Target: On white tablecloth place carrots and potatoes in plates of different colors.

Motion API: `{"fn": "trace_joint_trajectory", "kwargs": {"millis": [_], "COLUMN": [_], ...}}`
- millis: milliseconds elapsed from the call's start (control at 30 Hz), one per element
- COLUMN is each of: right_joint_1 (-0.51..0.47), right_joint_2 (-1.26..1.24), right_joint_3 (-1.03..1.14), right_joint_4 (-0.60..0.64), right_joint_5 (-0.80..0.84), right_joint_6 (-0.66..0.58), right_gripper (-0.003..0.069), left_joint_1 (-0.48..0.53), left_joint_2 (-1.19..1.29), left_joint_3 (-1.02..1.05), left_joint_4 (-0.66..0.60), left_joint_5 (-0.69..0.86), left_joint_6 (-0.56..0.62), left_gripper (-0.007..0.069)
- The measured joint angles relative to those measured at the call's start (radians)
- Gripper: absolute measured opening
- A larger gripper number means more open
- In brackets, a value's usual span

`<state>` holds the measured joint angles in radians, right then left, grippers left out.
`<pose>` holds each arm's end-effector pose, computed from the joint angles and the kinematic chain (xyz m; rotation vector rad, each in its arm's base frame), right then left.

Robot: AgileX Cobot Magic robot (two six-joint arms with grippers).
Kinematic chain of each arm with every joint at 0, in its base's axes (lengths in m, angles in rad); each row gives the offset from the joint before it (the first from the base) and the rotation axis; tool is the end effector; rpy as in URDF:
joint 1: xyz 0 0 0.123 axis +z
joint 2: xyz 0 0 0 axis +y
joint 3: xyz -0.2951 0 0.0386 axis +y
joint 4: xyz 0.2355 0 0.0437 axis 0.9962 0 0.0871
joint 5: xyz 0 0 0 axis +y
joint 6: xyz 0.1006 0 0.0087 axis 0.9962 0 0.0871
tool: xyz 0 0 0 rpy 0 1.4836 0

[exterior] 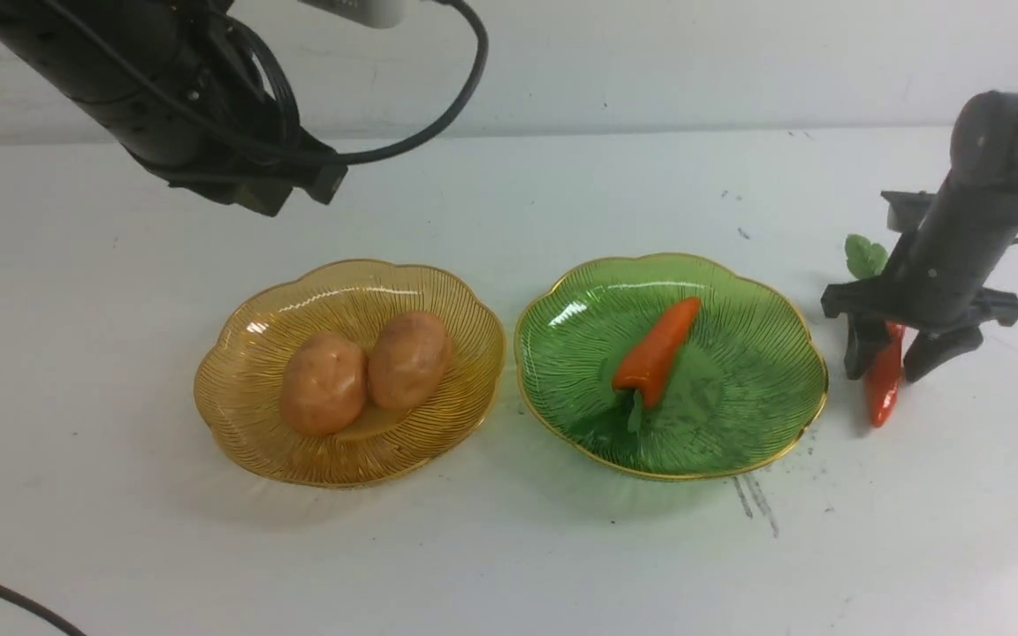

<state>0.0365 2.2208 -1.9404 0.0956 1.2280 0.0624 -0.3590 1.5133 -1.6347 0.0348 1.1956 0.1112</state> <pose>0.4621 0.0260 0.2119 0.0768 2.9922 0.1494 0.2873 -0.1043 0.4075 0.5995 2.4863 -0.0490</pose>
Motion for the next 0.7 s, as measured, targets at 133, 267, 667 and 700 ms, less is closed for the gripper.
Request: {"fn": "trace_joint_trajectory", "kwargs": {"millis": [133,267,667,700], "right_joint_1": [0.017,0.069,0.219,0.221], "right_joint_2": [-0.079,-0.120,-0.100,-0.100], "right_joint_3": [-0.041,-0.050,0.138,0.147], "right_joint_4": [0.117,0.185,0.090,0.086], "right_joint_5": [0.000,0.002,0.009,0.009], "right_joint_6": [0.000,-0.010,-0.011,-0.003], "right_gripper": [0.0236,0.0236,0.0341,0.0388], "left_joint_1": [0.000,0.000,0.000,0.000], "left_joint_2": [-0.009,-0.010,-0.010,-0.010], "left_joint_3": [0.000,0.000,0.000,0.000], "left_joint_4": [0.000,0.000,-0.002,-0.003], "left_joint_5": [0.010,0.020,0.053,0.053], "left_joint_6": [0.000,0.000,0.000,0.000], "left_gripper": [-0.0003,-0.0003,-0.0003,-0.0003]}}
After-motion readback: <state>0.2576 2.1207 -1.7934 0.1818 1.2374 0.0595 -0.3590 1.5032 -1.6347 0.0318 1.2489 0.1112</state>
